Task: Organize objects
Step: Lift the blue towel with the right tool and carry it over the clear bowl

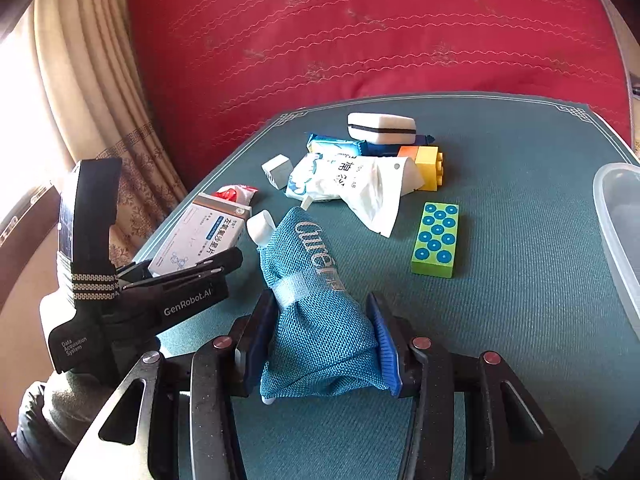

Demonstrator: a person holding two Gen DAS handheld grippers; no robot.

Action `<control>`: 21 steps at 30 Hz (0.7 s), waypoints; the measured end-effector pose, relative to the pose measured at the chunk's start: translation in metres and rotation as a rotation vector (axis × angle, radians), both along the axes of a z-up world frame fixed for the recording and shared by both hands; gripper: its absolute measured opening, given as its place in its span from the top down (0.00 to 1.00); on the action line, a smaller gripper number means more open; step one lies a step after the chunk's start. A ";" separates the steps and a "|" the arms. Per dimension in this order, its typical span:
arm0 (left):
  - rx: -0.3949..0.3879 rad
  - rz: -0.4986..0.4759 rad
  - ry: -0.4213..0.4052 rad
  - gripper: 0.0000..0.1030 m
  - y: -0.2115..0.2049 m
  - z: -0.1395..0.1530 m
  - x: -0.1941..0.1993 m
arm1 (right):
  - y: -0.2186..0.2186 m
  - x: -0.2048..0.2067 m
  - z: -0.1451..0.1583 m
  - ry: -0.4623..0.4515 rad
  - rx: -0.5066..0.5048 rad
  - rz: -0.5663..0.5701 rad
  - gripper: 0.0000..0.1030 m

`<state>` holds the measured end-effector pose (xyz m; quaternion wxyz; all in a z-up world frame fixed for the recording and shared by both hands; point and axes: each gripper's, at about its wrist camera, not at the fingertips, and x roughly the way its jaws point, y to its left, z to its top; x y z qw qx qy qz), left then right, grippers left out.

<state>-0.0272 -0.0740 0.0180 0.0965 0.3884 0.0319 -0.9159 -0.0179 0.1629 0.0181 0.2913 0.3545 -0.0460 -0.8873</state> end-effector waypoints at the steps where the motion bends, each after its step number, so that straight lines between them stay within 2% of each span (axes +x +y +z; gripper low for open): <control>1: 0.000 0.002 0.000 0.36 0.000 0.000 0.001 | 0.003 0.001 0.003 0.006 -0.008 -0.008 0.54; 11: -0.013 -0.014 0.011 0.36 0.014 0.000 0.009 | 0.053 -0.011 0.033 0.047 -0.056 -0.153 0.54; 21: 0.002 -0.019 0.018 0.36 0.022 0.001 0.013 | 0.145 -0.032 0.052 0.065 -0.044 -0.449 0.54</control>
